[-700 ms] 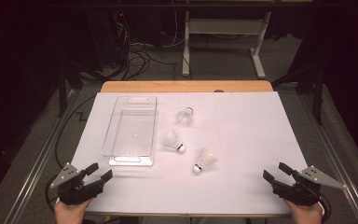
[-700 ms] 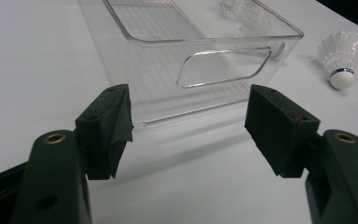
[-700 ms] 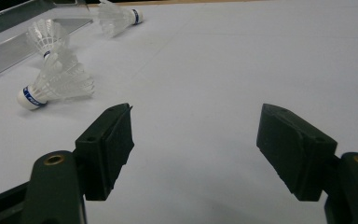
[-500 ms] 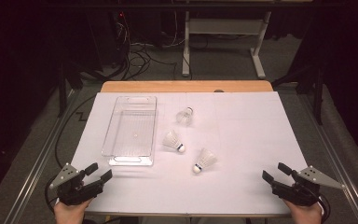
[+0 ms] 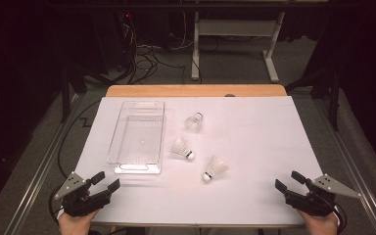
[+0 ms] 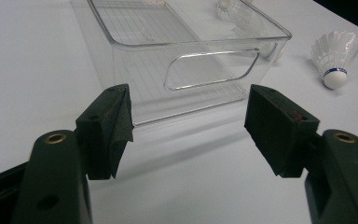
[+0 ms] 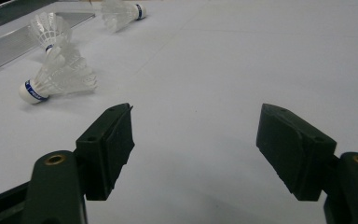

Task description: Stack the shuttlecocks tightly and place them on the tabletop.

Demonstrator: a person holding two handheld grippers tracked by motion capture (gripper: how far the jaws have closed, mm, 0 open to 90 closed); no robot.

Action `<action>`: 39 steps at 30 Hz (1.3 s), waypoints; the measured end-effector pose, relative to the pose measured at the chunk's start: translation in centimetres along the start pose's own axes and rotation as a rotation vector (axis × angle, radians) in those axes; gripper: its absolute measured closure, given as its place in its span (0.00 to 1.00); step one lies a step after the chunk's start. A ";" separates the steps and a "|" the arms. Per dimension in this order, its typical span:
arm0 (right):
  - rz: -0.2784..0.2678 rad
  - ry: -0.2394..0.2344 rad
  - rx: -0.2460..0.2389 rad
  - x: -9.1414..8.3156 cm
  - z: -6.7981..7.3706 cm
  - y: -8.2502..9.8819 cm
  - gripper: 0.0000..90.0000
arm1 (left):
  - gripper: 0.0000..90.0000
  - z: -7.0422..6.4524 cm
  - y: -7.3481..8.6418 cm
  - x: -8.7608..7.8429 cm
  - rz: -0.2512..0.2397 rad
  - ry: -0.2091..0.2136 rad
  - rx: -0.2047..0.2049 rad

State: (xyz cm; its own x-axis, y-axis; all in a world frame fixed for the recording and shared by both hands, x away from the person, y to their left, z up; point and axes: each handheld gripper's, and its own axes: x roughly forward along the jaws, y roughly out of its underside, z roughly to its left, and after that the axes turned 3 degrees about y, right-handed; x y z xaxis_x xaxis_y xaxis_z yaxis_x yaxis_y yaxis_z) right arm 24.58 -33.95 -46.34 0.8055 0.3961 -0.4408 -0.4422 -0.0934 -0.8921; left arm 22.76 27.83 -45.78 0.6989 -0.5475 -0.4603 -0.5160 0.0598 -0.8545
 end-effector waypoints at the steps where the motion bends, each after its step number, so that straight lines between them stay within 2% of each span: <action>1: 0.002 -0.002 -0.001 0.0 0.0 0.0 0.31 | 0.36 -0.1 0.0 0.0 -0.002 -0.004 -0.003; 5: 0.002 -0.003 -0.006 0.1 0.0 0.0 0.31 | 0.38 -0.2 -0.1 -0.2 -0.012 0.019 -0.026; 18: 0.003 -0.005 -0.008 0.1 0.1 0.0 0.31 | 0.40 -1.2 -0.2 0.2 -0.002 0.048 -0.011; 29: 0.010 -0.004 -0.017 0.3 0.2 -0.1 0.31 | 0.41 -1.9 -0.5 0.7 0.025 0.072 0.007; 39: 0.017 -0.004 -0.021 0.4 0.3 -0.1 0.30 | 0.42 -3.2 -0.8 1.8 0.067 0.101 0.054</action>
State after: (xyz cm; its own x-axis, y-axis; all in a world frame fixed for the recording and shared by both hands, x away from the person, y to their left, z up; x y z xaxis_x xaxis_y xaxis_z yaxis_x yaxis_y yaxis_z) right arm 24.80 -33.48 -46.44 0.7965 0.3976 -0.4555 -0.4474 -0.1191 -0.8864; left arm 22.82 24.17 -45.17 0.6091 -0.6217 -0.4924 -0.5303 0.1423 -0.8358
